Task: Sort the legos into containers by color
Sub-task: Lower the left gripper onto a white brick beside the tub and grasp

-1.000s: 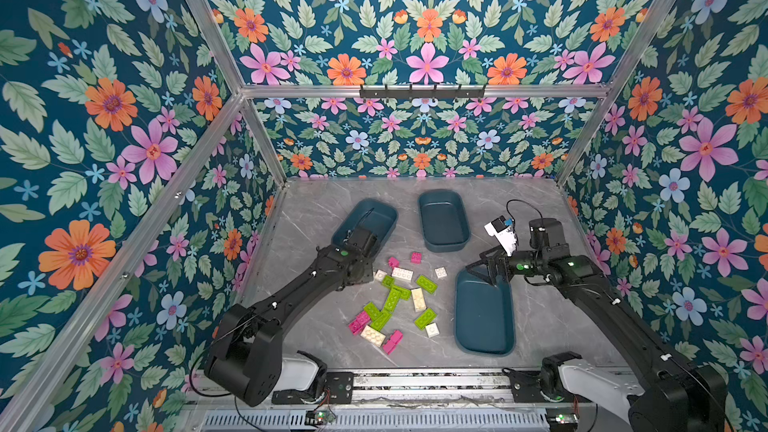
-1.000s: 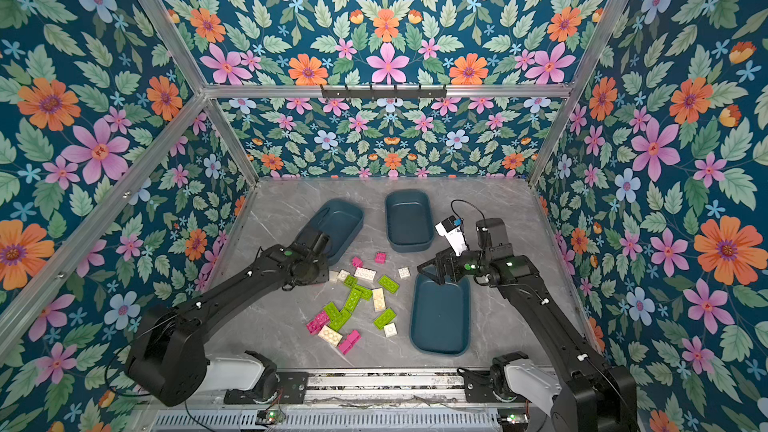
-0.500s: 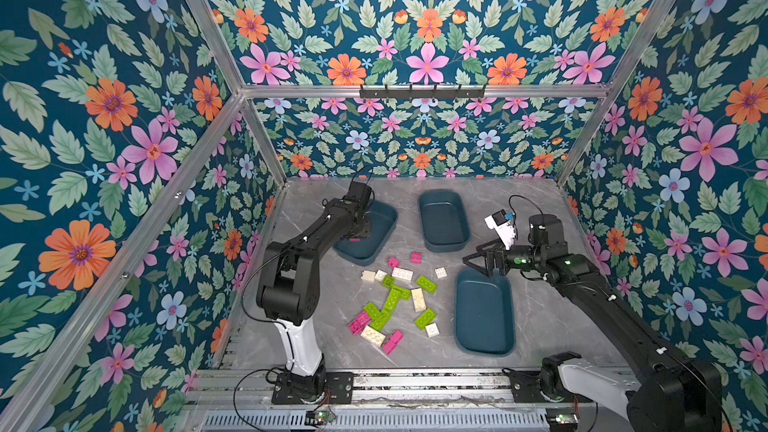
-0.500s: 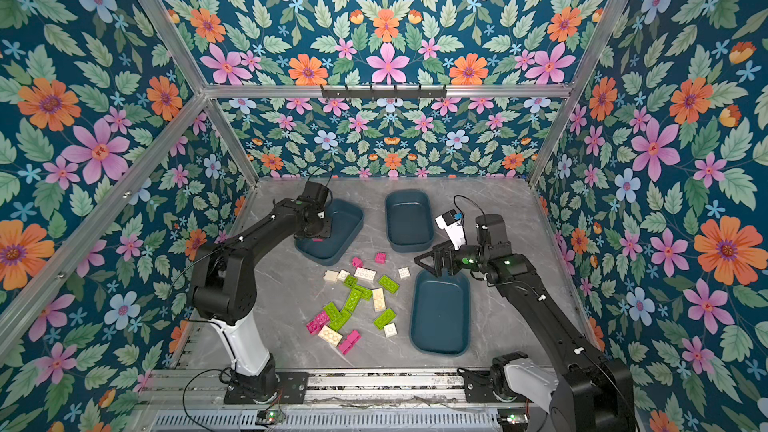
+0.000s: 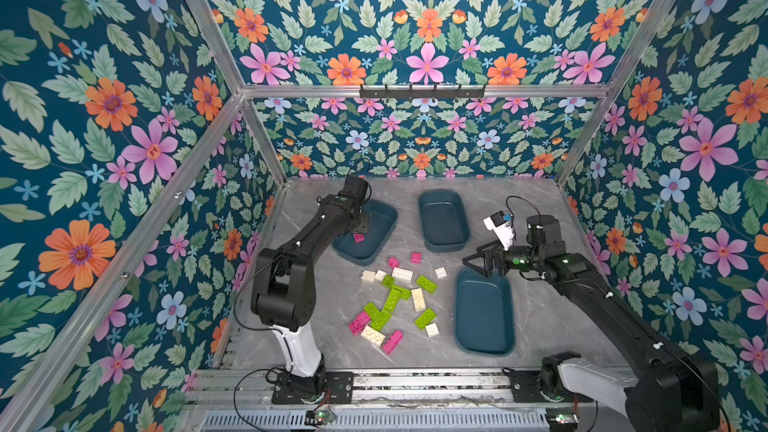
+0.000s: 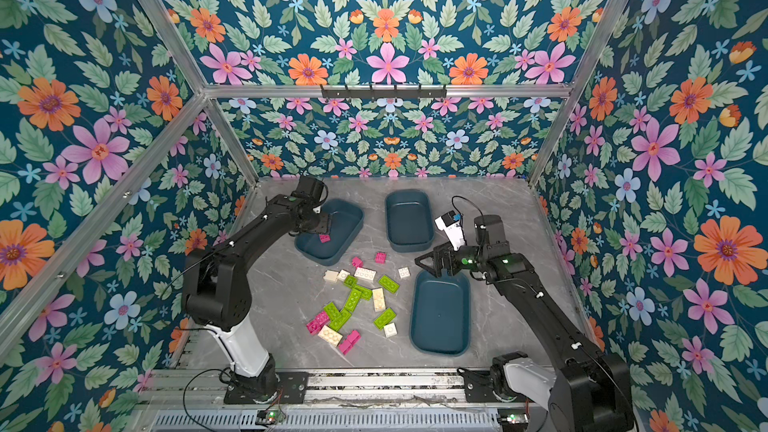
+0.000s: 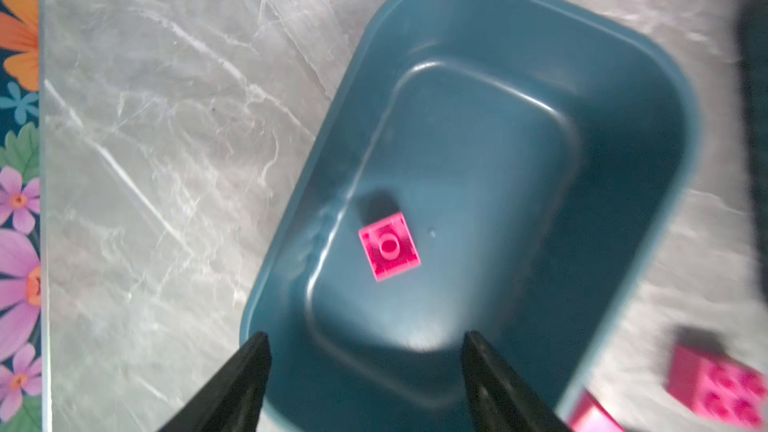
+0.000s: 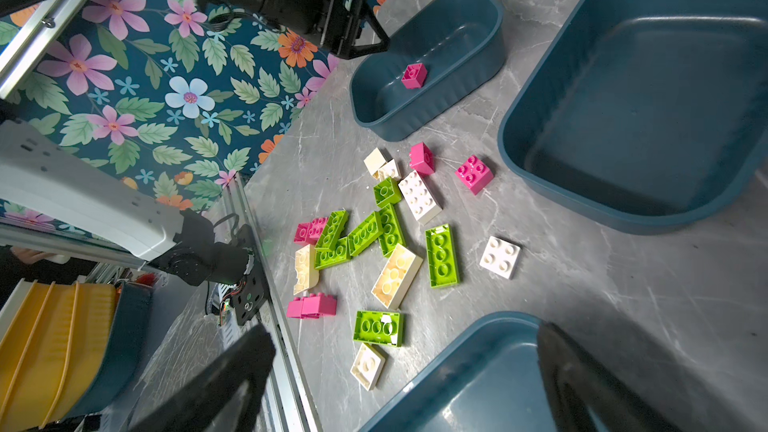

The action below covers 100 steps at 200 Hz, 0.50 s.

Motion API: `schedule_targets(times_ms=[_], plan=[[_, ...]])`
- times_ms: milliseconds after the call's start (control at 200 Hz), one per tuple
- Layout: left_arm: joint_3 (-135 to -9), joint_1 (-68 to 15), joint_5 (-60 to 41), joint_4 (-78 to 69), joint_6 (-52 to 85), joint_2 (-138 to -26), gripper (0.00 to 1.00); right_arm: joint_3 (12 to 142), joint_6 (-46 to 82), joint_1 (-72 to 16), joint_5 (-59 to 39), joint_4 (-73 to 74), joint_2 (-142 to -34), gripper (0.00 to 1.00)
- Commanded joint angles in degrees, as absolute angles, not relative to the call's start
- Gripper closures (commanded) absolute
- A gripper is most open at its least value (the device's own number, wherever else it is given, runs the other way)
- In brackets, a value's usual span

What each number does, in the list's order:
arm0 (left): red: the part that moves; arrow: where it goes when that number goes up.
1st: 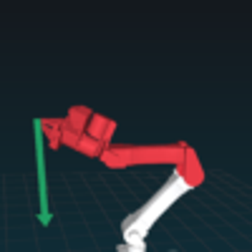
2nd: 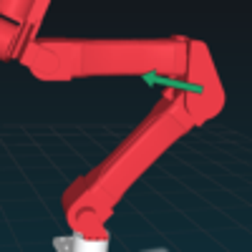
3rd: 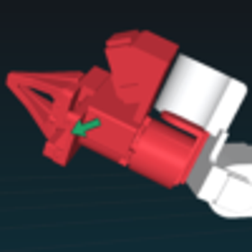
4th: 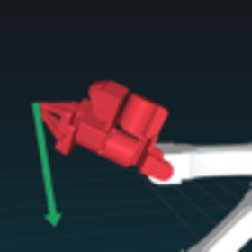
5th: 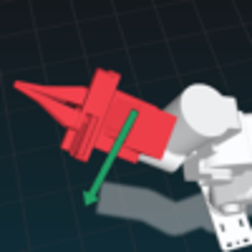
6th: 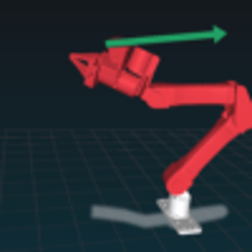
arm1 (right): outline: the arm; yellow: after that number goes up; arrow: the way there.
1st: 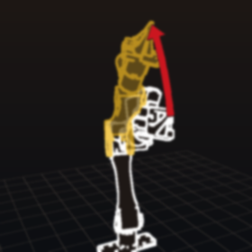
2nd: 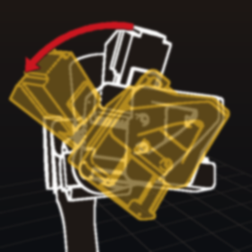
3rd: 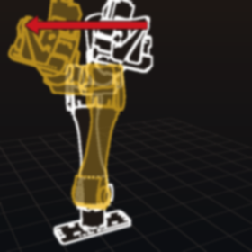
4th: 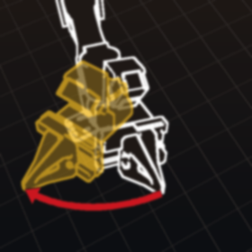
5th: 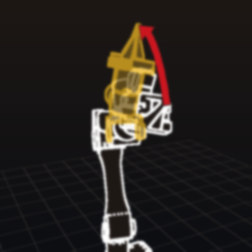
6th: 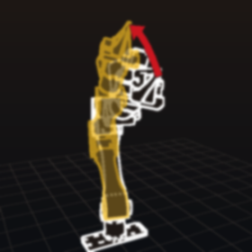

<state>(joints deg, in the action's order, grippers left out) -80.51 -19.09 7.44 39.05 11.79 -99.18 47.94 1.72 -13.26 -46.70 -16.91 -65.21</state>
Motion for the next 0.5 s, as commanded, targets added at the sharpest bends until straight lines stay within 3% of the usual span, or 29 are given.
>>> schedule_targets(times_ms=[0, 300, 495], plan=[[-74.6, -20.7, 4.4, 41.7, 19.8, -93.2, 0.25, 48.2, 0.6, -13.3, -47.3, -17.6, -65.6, 0.01], [-55.0, -25.6, 2.2, 35.4, 45.8, -77.6, 0.28, 48.1, -0.3, -13.3, -49.1, -17.5, -66.8, 0.01], [-48.5, -28.4, 3.9, 31.7, 62.5, -76.4, 0.31, 47.8, -0.5, -13.3, -49.6, -17.3, -66.9, 0.01]])
